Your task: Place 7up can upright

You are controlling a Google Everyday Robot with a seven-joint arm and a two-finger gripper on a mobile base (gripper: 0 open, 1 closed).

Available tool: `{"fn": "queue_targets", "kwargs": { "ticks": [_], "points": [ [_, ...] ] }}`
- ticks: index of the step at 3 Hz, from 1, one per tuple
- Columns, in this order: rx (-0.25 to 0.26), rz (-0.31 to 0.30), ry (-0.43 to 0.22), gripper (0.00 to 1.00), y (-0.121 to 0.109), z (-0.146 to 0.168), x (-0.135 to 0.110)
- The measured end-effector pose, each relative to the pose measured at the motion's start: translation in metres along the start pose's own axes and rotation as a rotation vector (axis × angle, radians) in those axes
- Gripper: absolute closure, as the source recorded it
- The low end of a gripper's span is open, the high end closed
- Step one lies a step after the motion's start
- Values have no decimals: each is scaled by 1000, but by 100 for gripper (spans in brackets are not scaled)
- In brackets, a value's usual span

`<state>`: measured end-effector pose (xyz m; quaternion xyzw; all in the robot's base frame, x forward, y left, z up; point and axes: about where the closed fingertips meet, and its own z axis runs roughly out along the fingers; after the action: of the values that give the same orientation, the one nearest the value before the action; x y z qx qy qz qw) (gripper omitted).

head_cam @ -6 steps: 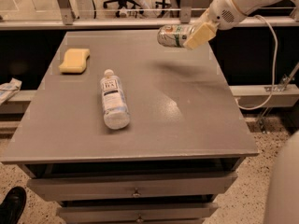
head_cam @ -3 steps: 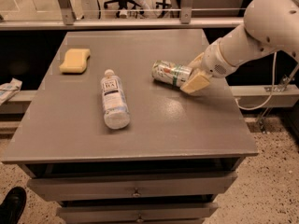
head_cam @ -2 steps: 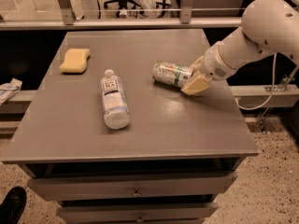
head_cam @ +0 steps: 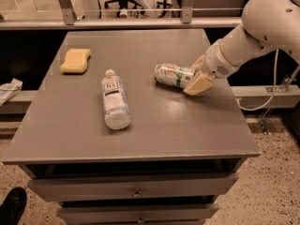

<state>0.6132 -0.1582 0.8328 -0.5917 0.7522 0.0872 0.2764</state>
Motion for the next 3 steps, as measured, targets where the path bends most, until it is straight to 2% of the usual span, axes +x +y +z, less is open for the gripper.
{"fn": "queue_targets", "kwargs": {
  "ticks": [1, 2, 3],
  "points": [
    [-21, -49, 34, 13, -3, -4, 6],
    [-29, -67, 46, 0, -4, -6, 7],
    [-47, -111, 79, 0, -6, -11, 2]
  ]
}}
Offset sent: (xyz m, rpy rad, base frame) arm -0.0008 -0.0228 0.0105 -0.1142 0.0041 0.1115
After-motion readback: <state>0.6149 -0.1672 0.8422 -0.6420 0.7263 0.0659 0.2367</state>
